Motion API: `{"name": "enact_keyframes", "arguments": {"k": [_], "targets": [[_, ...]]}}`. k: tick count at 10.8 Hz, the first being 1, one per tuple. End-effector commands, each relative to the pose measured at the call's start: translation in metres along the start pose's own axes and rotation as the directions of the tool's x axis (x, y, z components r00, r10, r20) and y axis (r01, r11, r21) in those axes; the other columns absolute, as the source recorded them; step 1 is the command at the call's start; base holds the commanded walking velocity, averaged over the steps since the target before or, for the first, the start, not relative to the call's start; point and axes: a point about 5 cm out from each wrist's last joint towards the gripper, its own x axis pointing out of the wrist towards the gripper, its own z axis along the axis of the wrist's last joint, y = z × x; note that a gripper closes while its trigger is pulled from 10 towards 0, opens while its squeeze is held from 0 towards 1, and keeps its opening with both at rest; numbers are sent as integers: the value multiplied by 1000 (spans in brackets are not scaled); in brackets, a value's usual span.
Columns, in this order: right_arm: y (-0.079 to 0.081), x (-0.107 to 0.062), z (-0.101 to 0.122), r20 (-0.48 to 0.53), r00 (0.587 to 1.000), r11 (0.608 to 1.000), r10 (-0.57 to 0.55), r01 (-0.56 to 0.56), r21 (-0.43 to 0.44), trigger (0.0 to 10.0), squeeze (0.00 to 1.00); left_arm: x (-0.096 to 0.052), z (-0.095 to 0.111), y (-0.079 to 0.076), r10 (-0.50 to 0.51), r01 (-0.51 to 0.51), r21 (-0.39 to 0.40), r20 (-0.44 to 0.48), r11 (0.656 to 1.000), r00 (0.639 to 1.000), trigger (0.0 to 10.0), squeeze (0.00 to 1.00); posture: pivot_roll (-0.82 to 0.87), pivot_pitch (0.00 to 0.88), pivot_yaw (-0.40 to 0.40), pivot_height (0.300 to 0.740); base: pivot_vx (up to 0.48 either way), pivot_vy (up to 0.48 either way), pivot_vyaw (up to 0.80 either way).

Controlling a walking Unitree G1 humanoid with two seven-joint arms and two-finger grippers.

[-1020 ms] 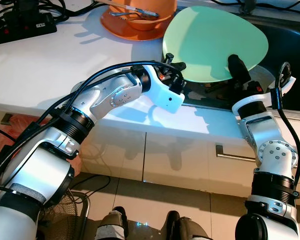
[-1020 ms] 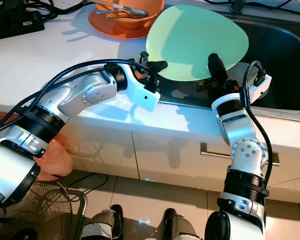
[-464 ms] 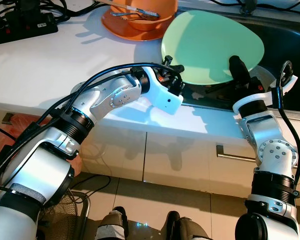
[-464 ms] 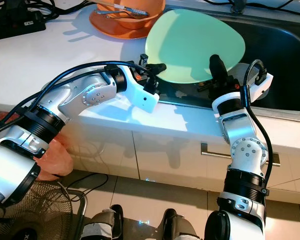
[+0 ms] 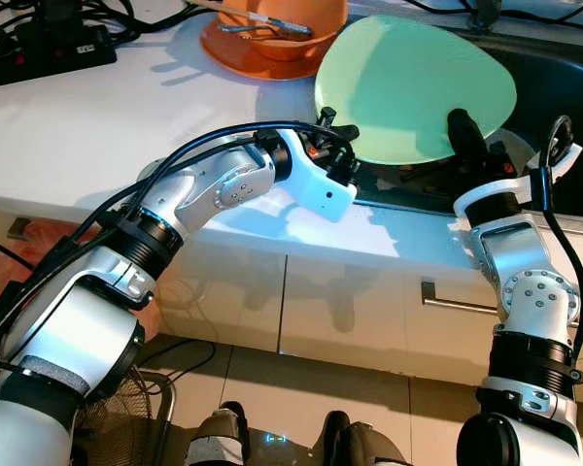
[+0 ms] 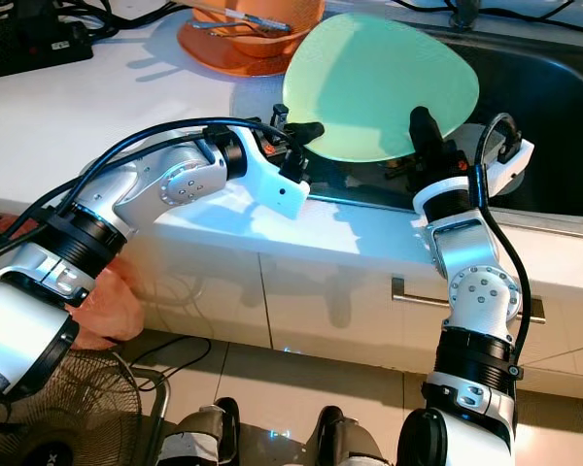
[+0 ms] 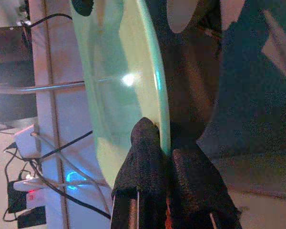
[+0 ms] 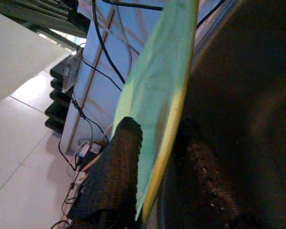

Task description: Kitchen organization

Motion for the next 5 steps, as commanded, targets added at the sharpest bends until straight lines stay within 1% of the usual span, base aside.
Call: {"name": "enact_keyframes", "arguments": {"k": [1, 2, 3, 5], "targets": [[-7, -4, -5, -21, 999, 1000, -26, 26, 7, 0, 0, 2, 2, 12, 24, -24, 15, 16, 1000, 1000, 10000, 0, 205, 213, -24, 740, 0, 0, 0], [-7, -4, -5, -23, 999, 1000, -28, 28, 6, 0, 0, 2, 2, 12, 24, -24, 14, 14, 1000, 1000, 10000, 0, 206, 214, -23, 740, 0, 0, 0], [-7, -4, -6, -26, 999, 999, -36, 37, 2, 10000, 0, 2, 1, 12, 24, -24, 14, 12, 1000, 1000, 10000, 0, 206, 217, -24, 740, 0, 0, 0], [-8, -4, -6, -28, 999, 999, -40, 40, 4, 10000, 0, 1, 0, 12, 27, -28, 9, 11, 1000, 1000, 10000, 0, 208, 220, -23, 740, 0, 0, 0]]}}
